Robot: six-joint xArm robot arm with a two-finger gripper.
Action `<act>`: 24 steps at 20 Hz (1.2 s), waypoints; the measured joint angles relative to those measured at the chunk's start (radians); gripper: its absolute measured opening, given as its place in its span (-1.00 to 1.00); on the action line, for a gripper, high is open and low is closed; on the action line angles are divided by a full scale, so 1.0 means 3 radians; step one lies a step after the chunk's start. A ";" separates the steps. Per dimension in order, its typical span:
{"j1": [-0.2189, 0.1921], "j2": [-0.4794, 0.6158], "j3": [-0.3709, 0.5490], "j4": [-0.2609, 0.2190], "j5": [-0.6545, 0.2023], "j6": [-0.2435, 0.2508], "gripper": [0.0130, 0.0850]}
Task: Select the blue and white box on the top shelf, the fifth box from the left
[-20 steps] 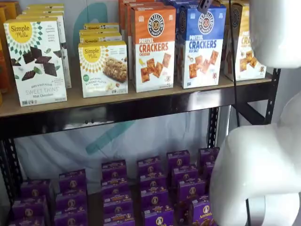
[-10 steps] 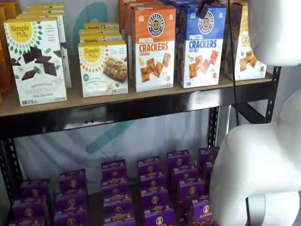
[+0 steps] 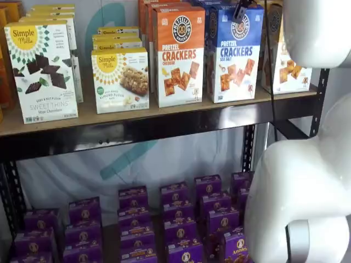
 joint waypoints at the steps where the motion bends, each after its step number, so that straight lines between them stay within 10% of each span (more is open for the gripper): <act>1: 0.0006 0.0013 -0.0009 -0.0019 0.0006 -0.0001 1.00; 24: 0.0234 0.0167 -0.0142 -0.0485 0.0281 0.0071 1.00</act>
